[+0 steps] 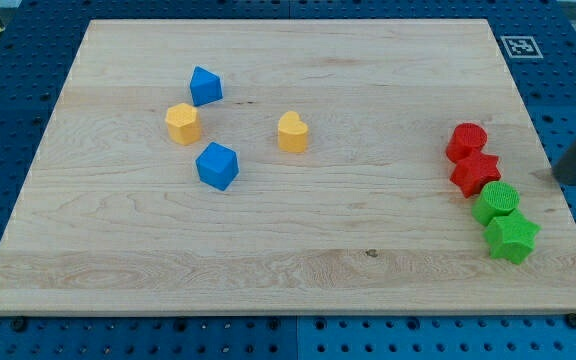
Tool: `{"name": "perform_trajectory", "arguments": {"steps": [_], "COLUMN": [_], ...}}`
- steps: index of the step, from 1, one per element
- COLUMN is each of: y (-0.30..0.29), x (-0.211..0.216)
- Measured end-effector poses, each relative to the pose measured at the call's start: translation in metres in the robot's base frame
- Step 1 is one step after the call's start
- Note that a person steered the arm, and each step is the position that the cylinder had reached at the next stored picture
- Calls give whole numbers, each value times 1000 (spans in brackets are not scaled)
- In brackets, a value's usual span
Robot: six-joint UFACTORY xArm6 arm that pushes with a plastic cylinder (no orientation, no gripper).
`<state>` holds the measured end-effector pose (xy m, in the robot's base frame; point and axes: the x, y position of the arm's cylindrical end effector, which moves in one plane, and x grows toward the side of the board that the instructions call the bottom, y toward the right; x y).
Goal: Push the red star slightly left and down
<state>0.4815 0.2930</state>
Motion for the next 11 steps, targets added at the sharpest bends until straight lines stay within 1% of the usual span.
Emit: {"name": "perform_trajectory", "arguments": {"steps": [1,2,3,4,5,6,8,11], "y": [-4,-29,-68,-95,-124,-143,-132,-177], "x": [8,8,7,-5,-7,-7,-22,-24]}}
